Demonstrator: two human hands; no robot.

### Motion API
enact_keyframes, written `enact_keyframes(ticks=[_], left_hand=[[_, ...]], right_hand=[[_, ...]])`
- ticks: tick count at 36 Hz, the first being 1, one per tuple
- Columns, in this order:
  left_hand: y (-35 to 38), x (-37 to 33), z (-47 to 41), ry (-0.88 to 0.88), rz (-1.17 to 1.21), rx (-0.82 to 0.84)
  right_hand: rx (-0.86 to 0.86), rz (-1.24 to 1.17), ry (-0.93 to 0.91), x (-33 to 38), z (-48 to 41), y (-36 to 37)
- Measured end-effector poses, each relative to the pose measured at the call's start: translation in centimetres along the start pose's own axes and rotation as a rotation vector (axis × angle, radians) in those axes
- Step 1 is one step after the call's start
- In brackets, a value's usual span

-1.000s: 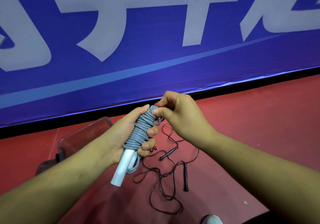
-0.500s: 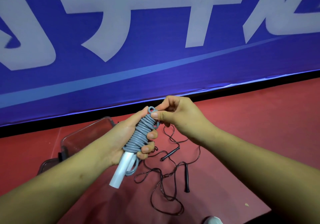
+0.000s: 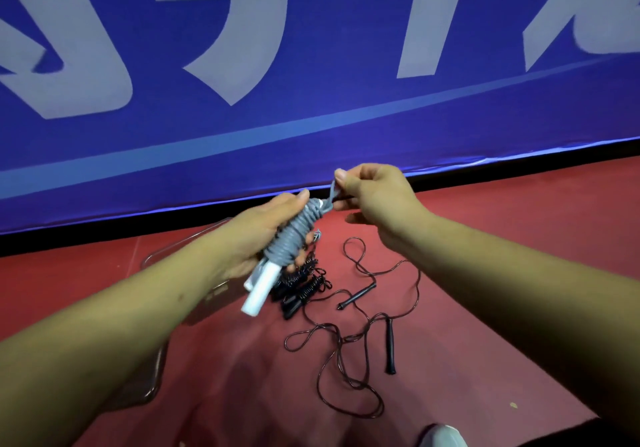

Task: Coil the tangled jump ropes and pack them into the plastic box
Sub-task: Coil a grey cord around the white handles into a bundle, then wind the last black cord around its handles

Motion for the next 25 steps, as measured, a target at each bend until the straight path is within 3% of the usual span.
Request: enact_keyframes(ticks=[4, 8, 13, 25], left_hand=[[-1.4, 0.3, -0.9, 0.017, 0.086, 0.03], [-4.5, 5.1, -3.3, -0.147, -0.283, -0.059], [-8.4, 11.4, -7.4, -0.166, -0.795, -0.213], [-13.2, 19.8, -15.8, -0.076, -1.074, -0.404]], right_hand=[[-0.039, -0.13, 0.144, -2.8, -3.6, 0.7], [-0.099, -0.071, 0.258, -9.1, -6.5, 1.7], [-0.108, 0.013, 0.415, -17.6, -9.4, 3.5], [-0.094, -0.022, 0.448, -26.8, -16.3, 5.2]])
Point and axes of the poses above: each hand's wrist, its own z-axis away from the middle knuckle, its own y-axis out of the palm, x = y × z, the point moved 4 cm from there along -z, towards the middle knuckle, and after that the axes turned 3 degrees about x, right-handed, at the moved point
